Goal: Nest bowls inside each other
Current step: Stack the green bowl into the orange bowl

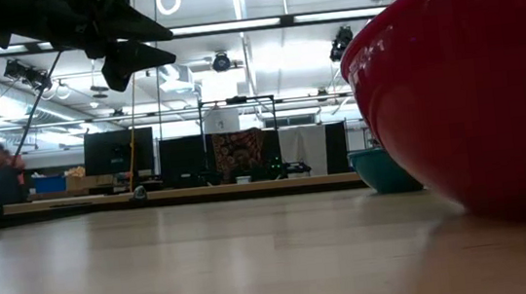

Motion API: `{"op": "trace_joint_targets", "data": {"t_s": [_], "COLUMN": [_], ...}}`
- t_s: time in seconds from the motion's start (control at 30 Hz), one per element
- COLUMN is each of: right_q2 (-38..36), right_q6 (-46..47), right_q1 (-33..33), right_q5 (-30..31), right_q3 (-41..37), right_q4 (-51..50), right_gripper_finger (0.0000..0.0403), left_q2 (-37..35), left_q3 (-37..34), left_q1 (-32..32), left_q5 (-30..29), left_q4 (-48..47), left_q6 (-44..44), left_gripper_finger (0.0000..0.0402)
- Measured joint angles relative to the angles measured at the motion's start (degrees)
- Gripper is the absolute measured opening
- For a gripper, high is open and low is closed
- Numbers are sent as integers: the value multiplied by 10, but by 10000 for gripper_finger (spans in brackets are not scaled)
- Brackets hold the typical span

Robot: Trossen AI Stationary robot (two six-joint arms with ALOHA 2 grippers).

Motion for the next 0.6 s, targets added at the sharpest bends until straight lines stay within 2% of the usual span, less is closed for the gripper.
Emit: {"op": "trace_joint_targets", "data": {"t_s": [0.17, 0.6], "right_q2": [-1, 2], "right_q6": [-25, -5], "right_q1": [8, 4], "right_q5": [32, 35], "right_q3": [14, -29], "right_q4": [-11, -25], "right_gripper_finger": [235, 235], "left_q2": [0, 0], "left_q3": [0, 0], "left_q1": [0, 0], "left_q5": [0, 0], "left_q4": [0, -4], "left_q6": [-7, -7], "left_gripper_finger": [206, 206]}}
